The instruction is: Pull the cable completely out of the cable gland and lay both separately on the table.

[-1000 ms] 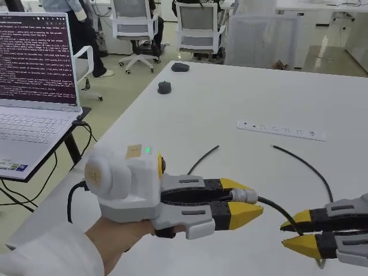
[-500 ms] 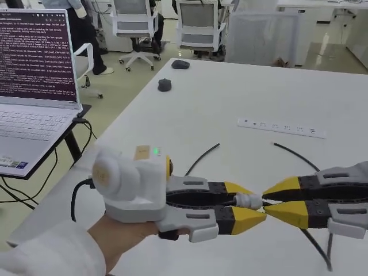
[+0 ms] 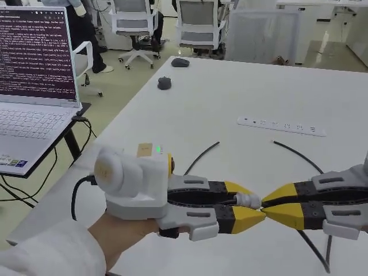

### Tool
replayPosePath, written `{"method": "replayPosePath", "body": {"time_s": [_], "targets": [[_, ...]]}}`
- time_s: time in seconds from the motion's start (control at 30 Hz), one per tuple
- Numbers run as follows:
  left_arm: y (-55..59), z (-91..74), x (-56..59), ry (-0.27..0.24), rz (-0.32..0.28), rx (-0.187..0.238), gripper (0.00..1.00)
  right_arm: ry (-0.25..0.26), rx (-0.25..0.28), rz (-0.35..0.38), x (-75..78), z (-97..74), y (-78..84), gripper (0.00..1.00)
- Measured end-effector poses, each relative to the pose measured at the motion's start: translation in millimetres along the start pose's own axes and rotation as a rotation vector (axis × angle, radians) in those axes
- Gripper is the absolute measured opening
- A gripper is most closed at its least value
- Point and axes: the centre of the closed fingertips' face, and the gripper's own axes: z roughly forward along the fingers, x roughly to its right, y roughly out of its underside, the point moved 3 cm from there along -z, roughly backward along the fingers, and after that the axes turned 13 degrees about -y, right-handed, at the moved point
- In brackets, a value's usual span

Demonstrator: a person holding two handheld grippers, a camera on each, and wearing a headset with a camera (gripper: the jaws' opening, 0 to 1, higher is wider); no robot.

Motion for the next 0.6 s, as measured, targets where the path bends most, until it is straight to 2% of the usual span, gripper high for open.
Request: {"method": "replayPosePath", "body": {"time_s": [0.3, 0.6], "targets": [[0.5, -0.8, -3.1, -0.002, -0.011, 0.002, 0.16, 0.011, 0.007, 0.025, 0.0, -4.5, 8.1, 0.02], [2.0, 0.1, -2.8, -0.007, -0.012, -0.01, 0.16, 0.032, -0.013, 0.078, -0.9, -12.2, 30.2, 0.02]]}}
